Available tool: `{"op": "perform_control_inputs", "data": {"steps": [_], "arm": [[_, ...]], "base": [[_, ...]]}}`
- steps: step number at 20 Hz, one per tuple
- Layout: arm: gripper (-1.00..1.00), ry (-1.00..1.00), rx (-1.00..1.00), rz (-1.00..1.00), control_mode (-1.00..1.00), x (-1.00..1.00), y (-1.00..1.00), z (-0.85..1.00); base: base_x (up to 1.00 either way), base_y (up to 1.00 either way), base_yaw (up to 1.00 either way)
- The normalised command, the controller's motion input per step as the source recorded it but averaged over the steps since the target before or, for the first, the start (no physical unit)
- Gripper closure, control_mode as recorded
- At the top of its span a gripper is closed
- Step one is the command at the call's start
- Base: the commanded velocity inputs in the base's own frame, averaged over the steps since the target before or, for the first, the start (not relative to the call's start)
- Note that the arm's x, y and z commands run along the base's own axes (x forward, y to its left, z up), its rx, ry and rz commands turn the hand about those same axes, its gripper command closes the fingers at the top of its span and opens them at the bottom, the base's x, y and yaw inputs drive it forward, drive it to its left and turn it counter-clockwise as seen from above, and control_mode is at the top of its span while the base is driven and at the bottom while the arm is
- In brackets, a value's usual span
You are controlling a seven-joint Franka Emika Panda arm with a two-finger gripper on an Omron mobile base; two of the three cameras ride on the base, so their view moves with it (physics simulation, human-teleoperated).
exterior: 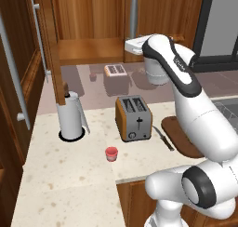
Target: Pick the bread, place it on the cutting board, pick the jam, place it on the counter, and close the cabinet.
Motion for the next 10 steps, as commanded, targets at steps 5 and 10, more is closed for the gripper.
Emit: {"op": "perform_control_inputs", "data": {"steps": [5, 10], "arm": [[-1.0, -0.01, 0.0, -0.03, -1.0, 0.18, 0.0, 0.0], [-1.0, 0.0, 0.0, -0.01, -1.0, -0.01, 0.0, 0.0]], "base": [[0.0, 0.0, 0.0], [0.0, 0.0, 0.0]]}}
